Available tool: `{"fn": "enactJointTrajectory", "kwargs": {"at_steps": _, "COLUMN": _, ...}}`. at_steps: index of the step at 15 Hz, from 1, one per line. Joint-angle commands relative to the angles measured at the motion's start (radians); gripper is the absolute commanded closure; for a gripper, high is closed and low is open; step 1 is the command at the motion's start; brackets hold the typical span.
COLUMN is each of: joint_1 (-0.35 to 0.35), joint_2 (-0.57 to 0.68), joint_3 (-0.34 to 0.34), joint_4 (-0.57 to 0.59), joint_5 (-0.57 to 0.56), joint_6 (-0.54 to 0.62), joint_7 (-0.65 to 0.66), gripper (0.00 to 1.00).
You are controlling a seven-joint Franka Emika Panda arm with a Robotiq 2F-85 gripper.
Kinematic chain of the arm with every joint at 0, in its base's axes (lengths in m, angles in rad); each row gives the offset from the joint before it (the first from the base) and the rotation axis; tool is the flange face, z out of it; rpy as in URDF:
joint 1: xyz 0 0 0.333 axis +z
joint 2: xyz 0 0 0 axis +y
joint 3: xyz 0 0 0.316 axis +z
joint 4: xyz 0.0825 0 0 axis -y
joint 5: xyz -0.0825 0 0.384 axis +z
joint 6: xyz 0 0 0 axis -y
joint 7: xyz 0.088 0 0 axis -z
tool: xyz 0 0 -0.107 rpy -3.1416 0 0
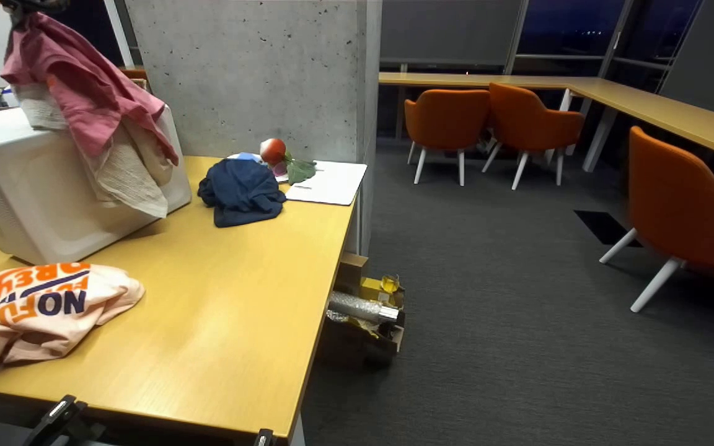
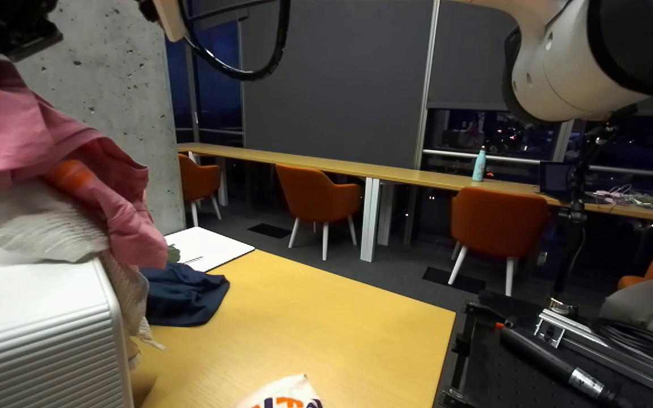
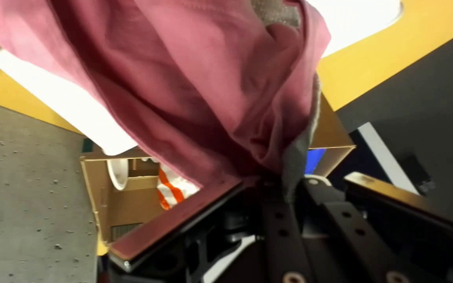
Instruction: Put the white towel and pink shirt on the basket
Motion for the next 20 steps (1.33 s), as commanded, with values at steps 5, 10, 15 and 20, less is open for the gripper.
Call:
{"fn": "enactJointTrajectory", "kwargs": {"at_steps": 5, "joint_1": -0.024, "joint_2": 0.035, "joint_3": 0.149, "joint_4": -0.002, "joint_5": 0.149, "joint_6": -0.139, "joint_7": -0.216, "gripper": 0.98}}
{"fn": "enactJointTrajectory", "kwargs": {"at_steps": 10, "joint_1": -0.014, "joint_2": 0.069, "joint_3": 0.141, "joint_4": -0.002, "joint_5": 0.162, "joint_6": -0.168, "joint_7": -0.226, "gripper": 0.98}}
{"fn": "enactJointTrajectory", "kwargs": {"at_steps": 15, "joint_1": -0.001, "joint_2": 0.092, "joint_3": 0.123, "joint_4": 0.001, "joint_5": 0.141, "joint_6": -0.142, "joint_7": -0.214, "gripper": 0.67}}
{"fn": "enactJointTrajectory", "kwargs": {"at_steps": 20, "joint_1": 0.001, "joint_2": 0.101, "joint_3": 0.115, "joint_4": 0.002, "joint_5": 0.135, "joint_6": -0.138, "joint_7": -0.211, "gripper": 0.32}}
